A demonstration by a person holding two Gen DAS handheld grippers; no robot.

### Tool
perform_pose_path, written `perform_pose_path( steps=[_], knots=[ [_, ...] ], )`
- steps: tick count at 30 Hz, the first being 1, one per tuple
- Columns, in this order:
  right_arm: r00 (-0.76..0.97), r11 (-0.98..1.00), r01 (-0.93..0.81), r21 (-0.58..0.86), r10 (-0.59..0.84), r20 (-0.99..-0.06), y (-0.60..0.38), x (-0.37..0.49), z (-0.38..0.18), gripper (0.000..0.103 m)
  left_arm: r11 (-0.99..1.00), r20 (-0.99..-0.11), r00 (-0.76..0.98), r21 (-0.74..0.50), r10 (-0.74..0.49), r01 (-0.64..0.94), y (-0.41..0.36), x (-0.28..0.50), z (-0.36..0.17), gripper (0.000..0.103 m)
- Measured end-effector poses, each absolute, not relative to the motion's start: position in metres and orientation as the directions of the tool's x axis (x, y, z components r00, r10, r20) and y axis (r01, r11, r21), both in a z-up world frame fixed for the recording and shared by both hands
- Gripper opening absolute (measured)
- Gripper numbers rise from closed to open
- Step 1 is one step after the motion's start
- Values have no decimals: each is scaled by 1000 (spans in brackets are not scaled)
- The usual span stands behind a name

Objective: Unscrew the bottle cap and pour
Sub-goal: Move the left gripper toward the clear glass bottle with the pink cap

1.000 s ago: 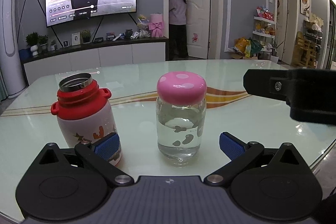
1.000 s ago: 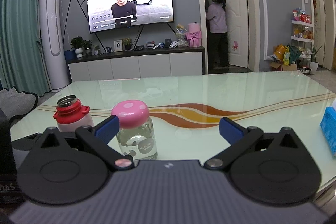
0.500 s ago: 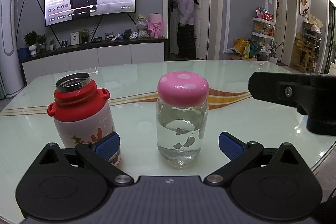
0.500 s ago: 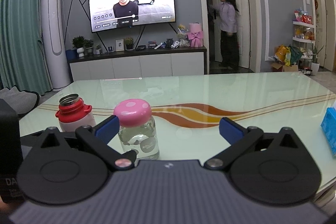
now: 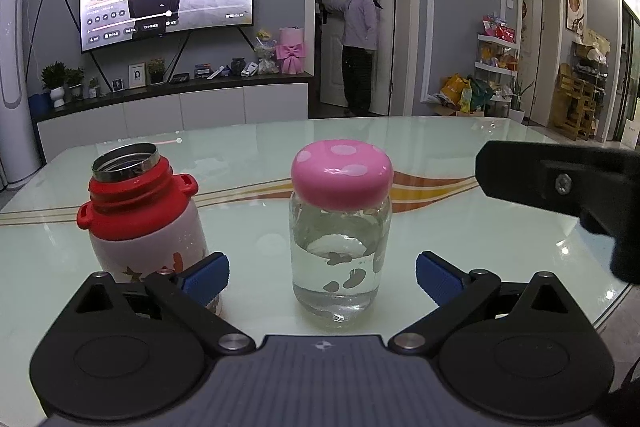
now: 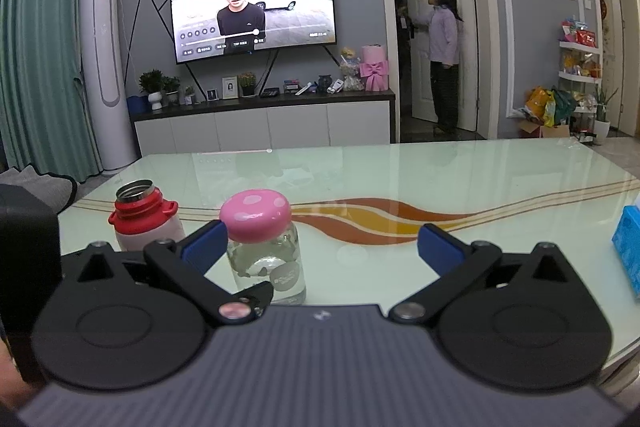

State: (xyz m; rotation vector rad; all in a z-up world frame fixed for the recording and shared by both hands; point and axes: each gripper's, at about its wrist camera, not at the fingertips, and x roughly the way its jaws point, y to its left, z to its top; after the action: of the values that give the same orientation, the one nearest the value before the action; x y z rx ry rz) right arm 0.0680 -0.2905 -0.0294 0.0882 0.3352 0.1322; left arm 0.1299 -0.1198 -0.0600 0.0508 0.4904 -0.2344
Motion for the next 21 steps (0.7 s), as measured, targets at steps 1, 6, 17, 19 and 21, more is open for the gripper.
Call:
perform_pose_path(
  steps=[1, 6, 17, 19, 21],
  knots=[
    [936, 987, -115, 109, 144, -321, -291, 68, -29, 103, 972, -471, 856, -8, -213, 237, -120, 131, -60, 101],
    [936, 987, -112, 112, 143, -320, -292, 67, -30, 103, 971, -470, 856, -10, -214, 237, -121, 134, -62, 101],
    [937, 988, -107, 113, 138, -320, -290, 69, -30, 103, 972, -459, 862, -14, -216, 236, -121, 139, -66, 101],
    [937, 988, -106, 114, 137, -320, -290, 69, -30, 103, 972, -458, 862, -16, -216, 235, -121, 141, -67, 101],
    [938, 988, -105, 114, 137, -320, -289, 70, -30, 103, 971, -456, 862, -21, -220, 237, -121, 141, -68, 101]
  ],
)
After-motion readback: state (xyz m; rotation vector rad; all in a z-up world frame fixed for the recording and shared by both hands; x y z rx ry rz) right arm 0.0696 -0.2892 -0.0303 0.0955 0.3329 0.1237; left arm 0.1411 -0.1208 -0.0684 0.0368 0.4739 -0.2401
